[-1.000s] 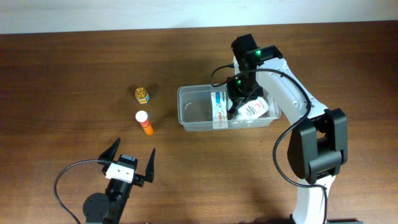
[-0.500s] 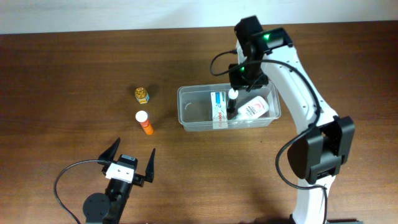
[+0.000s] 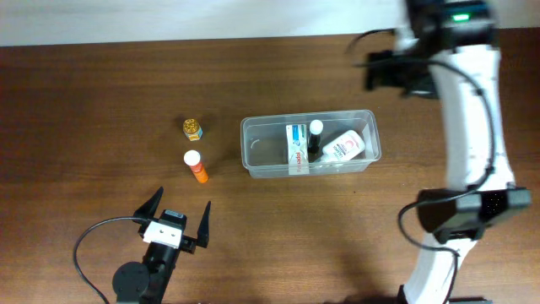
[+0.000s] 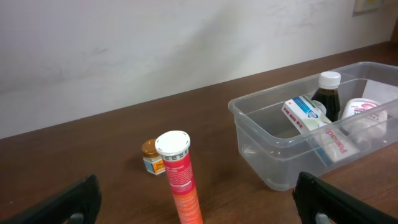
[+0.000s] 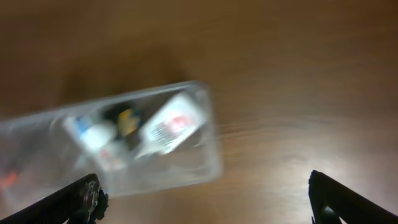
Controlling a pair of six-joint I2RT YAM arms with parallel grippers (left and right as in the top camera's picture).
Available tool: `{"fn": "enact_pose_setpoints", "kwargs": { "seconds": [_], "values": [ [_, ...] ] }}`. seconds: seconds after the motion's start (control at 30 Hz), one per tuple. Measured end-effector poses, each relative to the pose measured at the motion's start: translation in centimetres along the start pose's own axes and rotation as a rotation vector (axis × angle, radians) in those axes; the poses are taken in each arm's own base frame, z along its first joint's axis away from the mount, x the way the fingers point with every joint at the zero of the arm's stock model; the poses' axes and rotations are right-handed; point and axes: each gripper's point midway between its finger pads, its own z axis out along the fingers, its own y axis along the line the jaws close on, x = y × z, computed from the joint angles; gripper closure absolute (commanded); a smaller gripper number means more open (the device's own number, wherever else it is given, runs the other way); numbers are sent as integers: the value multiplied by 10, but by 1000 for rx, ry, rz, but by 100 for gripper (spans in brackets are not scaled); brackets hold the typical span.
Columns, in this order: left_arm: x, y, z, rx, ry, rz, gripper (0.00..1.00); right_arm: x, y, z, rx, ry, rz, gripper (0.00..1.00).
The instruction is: Pack container
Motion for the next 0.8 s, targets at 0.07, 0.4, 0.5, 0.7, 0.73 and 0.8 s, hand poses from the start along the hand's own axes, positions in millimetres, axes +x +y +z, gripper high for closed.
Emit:
{"fn": "enact_pose_setpoints", "kwargs": {
  "seconds": [0.07, 0.4, 0.5, 0.7, 0.73, 0.8],
  "values": [
    [0, 0, 0, 0, 0, 0, 1, -8, -34, -2, 23, -12, 80, 1],
    [0, 0, 0, 0, 0, 0, 1, -9, -135, -4, 85, -7, 316, 2],
    [0, 0, 0, 0, 0, 0, 1, -8, -147, -5, 91, -9, 342, 2],
    [0, 0, 0, 0, 0, 0, 1, -7, -154, -6, 96, -10, 360, 2],
    [0, 0, 0, 0, 0, 0, 1, -7, -154, -6, 96, -10, 360, 2],
    [0, 0, 0, 0, 0, 0, 1, -7, -154, -6, 96, -11, 361, 2]
  ]
}}
